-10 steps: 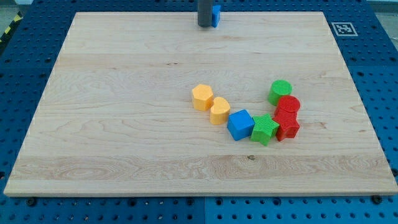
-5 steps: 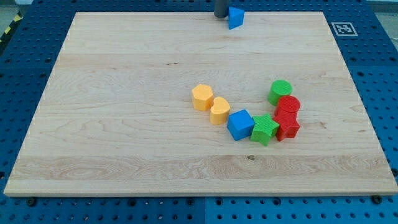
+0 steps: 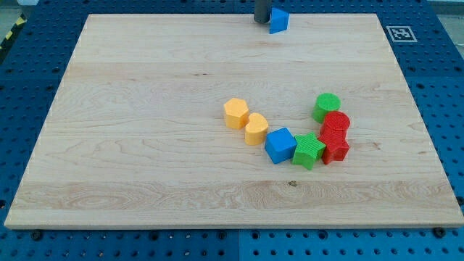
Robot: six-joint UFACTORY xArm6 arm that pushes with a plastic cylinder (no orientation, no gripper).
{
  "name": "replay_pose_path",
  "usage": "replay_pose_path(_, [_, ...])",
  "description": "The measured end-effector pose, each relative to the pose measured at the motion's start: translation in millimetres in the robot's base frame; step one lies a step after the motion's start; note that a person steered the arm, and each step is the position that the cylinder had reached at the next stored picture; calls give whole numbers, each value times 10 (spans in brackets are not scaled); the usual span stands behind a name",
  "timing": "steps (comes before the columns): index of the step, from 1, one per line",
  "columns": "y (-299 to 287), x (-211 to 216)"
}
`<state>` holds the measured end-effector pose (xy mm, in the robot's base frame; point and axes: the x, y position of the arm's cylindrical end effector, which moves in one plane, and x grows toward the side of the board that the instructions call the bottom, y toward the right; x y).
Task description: Move the triangle vertical to the green circle
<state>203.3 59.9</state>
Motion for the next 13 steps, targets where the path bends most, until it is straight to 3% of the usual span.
replay_pose_path(4, [600, 382])
replay_pose_path(6, [774, 198])
replay_pose_path(7, [985, 312])
replay_pose_path(11, [1073, 657])
replay_pose_path(12, [1073, 645])
replay_pose_path(13, [1073, 319])
